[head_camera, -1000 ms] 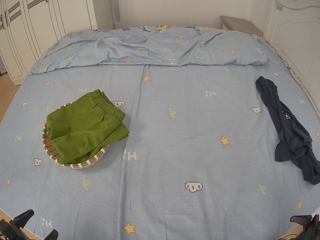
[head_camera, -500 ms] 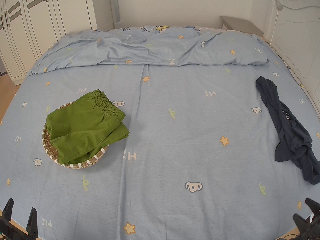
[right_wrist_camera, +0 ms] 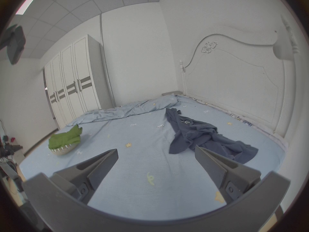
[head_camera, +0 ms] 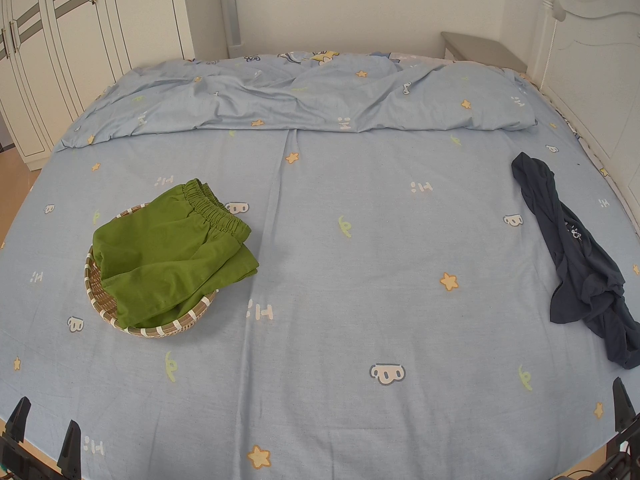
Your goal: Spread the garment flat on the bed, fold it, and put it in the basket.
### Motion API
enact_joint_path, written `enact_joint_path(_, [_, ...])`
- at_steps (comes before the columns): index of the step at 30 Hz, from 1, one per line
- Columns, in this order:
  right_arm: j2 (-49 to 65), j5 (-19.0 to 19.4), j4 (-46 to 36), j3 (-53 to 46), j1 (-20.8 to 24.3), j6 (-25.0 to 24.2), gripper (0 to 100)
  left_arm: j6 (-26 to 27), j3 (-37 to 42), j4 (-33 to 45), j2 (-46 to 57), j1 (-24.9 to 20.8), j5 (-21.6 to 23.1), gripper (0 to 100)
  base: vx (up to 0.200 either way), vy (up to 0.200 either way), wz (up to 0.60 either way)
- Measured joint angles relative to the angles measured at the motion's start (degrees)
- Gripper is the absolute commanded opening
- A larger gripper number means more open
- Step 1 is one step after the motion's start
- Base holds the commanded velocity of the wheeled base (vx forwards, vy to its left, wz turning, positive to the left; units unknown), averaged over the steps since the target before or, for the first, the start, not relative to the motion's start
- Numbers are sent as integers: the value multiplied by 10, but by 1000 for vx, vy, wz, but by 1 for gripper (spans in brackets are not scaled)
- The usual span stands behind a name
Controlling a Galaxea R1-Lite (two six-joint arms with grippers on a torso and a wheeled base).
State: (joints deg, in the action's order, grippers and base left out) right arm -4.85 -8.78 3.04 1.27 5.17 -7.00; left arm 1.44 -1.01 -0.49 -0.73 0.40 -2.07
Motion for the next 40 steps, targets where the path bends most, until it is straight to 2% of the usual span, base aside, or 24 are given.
enact_joint_path(4, [17,13,-1,-2,-29,70,100,2,0,2,0,0,12,100,0,0,0])
enact_joint_path(6, [24,20,-2,-2,-37,83,100,-11,0,2,0,0,12,100,0,0,0])
enact_joint_path(10, [33,48,-6,-3,-47,67,100,-13,0,3,0,0,12,100,0,0,0])
enact_joint_path(14, [37,73,-24,-3,-50,57,100,24,0,2,0,-1,17,100,0,0,0])
enact_joint_path(17, [38,76,-30,-3,-51,61,100,28,0,3,0,-1,20,100,0,0,0])
enact_joint_path(22, [40,80,-41,-3,-50,66,100,5,0,3,0,-4,22,100,0,0,0])
enact_joint_path(40, [40,82,-34,-3,-52,68,100,0,0,3,0,-2,21,100,0,0,0])
